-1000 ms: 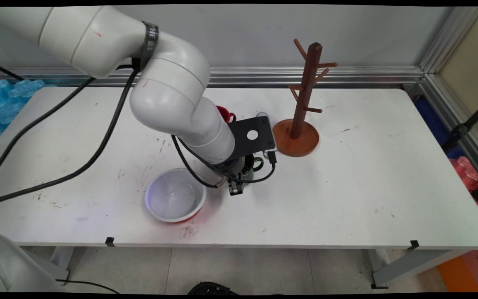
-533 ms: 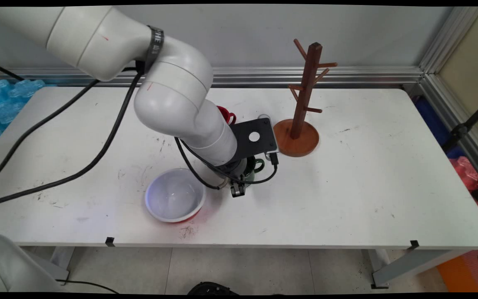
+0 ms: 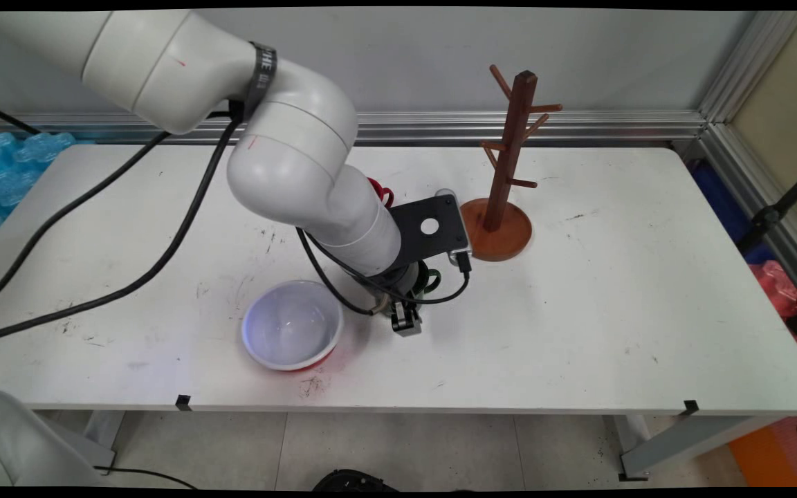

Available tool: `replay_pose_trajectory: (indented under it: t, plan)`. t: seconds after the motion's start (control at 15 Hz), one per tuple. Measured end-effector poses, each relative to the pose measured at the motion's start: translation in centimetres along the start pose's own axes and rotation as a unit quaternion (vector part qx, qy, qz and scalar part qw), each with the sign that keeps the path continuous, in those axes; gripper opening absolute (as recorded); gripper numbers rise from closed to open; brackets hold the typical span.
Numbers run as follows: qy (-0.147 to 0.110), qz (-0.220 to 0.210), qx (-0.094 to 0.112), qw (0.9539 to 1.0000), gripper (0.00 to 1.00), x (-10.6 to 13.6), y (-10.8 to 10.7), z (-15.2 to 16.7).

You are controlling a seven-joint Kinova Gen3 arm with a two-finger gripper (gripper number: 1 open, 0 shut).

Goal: Place the picked object on the table

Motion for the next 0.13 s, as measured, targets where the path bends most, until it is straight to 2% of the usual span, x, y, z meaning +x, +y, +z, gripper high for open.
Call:
replay_pose_trajectory:
  t: [0.13]
  plan:
    - [0.006,-0.001,-0.001,1.0000,1.00,0.10,-0.11,-0.13]
